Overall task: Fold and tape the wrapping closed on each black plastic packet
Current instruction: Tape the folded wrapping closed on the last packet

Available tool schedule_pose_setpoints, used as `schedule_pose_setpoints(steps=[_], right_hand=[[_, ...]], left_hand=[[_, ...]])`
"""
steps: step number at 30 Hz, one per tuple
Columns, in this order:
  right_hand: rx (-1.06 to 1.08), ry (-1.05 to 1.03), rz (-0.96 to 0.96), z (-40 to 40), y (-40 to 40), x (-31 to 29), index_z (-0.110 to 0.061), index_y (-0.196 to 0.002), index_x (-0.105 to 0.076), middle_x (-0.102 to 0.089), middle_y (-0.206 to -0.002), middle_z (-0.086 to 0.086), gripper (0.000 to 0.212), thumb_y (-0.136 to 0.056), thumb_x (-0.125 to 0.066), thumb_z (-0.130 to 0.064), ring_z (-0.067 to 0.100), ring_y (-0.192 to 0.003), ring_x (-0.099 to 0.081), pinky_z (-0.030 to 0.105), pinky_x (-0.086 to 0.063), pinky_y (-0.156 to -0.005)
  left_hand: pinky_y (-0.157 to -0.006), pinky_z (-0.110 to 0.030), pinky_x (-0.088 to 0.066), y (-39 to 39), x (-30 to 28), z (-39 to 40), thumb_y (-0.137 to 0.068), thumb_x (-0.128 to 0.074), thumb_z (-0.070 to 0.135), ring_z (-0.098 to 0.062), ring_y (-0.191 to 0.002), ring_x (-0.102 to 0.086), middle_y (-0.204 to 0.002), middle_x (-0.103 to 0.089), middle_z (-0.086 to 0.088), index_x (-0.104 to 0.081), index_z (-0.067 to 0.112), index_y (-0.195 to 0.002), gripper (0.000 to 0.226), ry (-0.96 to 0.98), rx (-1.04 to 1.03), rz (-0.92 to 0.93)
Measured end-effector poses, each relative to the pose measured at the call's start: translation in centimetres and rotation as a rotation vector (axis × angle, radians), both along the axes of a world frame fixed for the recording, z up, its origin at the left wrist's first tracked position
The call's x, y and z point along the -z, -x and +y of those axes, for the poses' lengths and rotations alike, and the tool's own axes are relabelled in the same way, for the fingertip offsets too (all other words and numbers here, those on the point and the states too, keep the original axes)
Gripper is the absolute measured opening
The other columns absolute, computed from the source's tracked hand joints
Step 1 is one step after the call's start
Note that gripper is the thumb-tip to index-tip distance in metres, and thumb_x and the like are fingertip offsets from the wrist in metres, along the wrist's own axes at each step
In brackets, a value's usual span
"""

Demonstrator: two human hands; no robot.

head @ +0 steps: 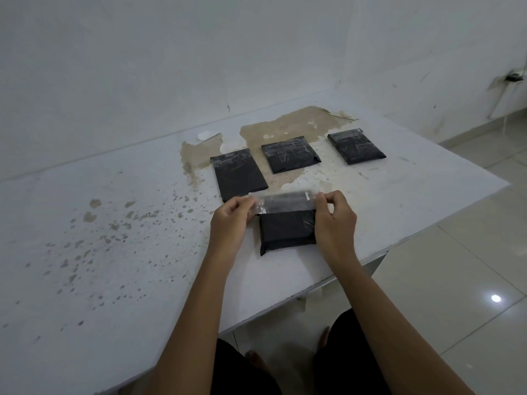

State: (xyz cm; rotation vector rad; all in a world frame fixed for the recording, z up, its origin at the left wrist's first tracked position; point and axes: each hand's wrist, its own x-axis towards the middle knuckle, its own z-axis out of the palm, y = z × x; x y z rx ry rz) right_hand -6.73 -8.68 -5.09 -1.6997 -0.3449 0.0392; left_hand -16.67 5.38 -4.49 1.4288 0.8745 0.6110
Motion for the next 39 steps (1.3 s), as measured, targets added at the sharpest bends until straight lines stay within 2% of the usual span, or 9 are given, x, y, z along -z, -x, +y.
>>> schedule_pose_setpoints(steps=[4,8,11,15,20,24,27,34,39], right_hand=[[-0.033,0.017,0.062,-0.3,-0.5,0.0,-0.006,-0.086,-0.053,-0.049,-0.073,0.002,0.023,-0.104,-0.047,-0.019,0.005,-0.060,-0.040,0.013,-0.035,-0.048],[-0.057,0.025,0.086,-0.4,-0.8,0.0,-0.007,-0.087,-0.054,-0.050,-0.075,0.000,0.023,-0.104,-0.049,-0.022,0.009,-0.064,-0.042,0.013,-0.036,-0.049],[-0.061,0.037,0.093,-0.4,-0.9,0.1,-0.008,-0.089,-0.055,-0.053,-0.078,0.000,0.023,-0.104,-0.049,-0.024,0.009,-0.068,-0.046,0.012,-0.038,-0.050],[-0.054,0.045,0.104,-0.4,-1.1,0.2,-0.005,-0.094,-0.057,-0.054,-0.083,0.000,0.023,-0.105,-0.048,-0.023,0.007,-0.072,-0.048,0.007,-0.040,-0.051],[-0.108,0.048,0.269,-0.6,-2.1,0.3,-0.013,-0.086,-0.056,-0.054,-0.079,0.000,0.027,-0.101,-0.054,-0.036,0.015,-0.070,-0.050,0.026,-0.042,-0.051],[-0.233,-0.114,0.508,-1.0,-3.6,0.2,-0.010,-0.086,-0.061,-0.061,-0.085,0.011,0.018,-0.093,-0.065,-0.026,0.025,-0.082,-0.058,0.043,-0.052,-0.077],[-0.337,-0.158,0.566,-1.6,-4.2,-0.2,-0.006,-0.088,-0.062,-0.062,-0.092,0.018,0.014,-0.096,-0.063,-0.017,0.026,-0.089,-0.059,0.043,-0.050,-0.093],[-0.360,-0.178,0.545,-1.6,-4.4,0.1,-0.009,-0.081,-0.059,-0.058,-0.071,0.004,0.018,-0.099,-0.060,-0.014,0.008,-0.065,-0.057,0.023,-0.048,-0.068],[-0.356,-0.167,0.516,-1.6,-4.3,0.2,-0.010,-0.078,-0.060,-0.059,-0.076,0.007,0.020,-0.097,-0.063,-0.015,0.014,-0.074,-0.057,0.029,-0.049,-0.076]], left_hand=[[-0.085,-0.028,-0.048,-0.1,0.3,0.1,-0.097,-0.065,0.032,-0.015,-0.089,-0.064,-0.089,-0.071,-0.005,-0.075,0.011,-0.093,0.025,-0.037,0.005,0.047],[-0.081,-0.026,-0.047,-0.1,0.4,-0.1,-0.098,-0.064,0.033,-0.015,-0.087,-0.062,-0.087,-0.070,-0.008,-0.073,0.003,-0.098,0.031,-0.061,0.001,0.064],[-0.082,-0.025,-0.050,0.0,0.3,-0.2,-0.099,-0.064,0.032,-0.013,-0.088,-0.066,-0.093,-0.075,-0.011,-0.075,0.006,-0.096,0.028,-0.079,-0.007,0.077],[-0.081,-0.020,-0.051,0.2,-0.1,-0.4,-0.098,-0.067,0.030,-0.006,-0.087,-0.070,-0.087,-0.078,0.000,-0.078,0.019,-0.086,0.019,-0.051,-0.007,0.061],[-0.079,-0.021,-0.050,0.2,-0.1,-0.3,-0.096,-0.069,0.032,-0.014,-0.087,-0.065,-0.099,-0.076,-0.016,-0.079,0.011,-0.091,0.024,-0.066,0.010,0.094],[-0.091,-0.029,-0.053,0.2,0.0,0.0,-0.095,-0.070,0.034,-0.022,-0.096,-0.071,-0.101,-0.077,-0.015,-0.081,0.015,-0.093,0.022,-0.052,0.031,0.103],[-0.103,-0.041,-0.052,0.3,0.1,0.1,-0.094,-0.071,0.035,-0.032,-0.108,-0.070,-0.101,-0.077,-0.015,-0.081,0.016,-0.091,0.021,-0.040,0.040,0.103],[-0.106,-0.037,-0.051,0.4,-0.1,0.2,-0.095,-0.070,0.034,-0.015,-0.103,-0.072,-0.100,-0.079,-0.009,-0.080,0.025,-0.085,0.017,-0.007,0.045,0.097],[-0.106,-0.033,-0.051,0.4,-0.2,0.1,-0.097,-0.068,0.030,-0.017,-0.104,-0.073,-0.103,-0.079,-0.010,-0.079,0.023,-0.087,0.017,0.025,0.037,0.075]])
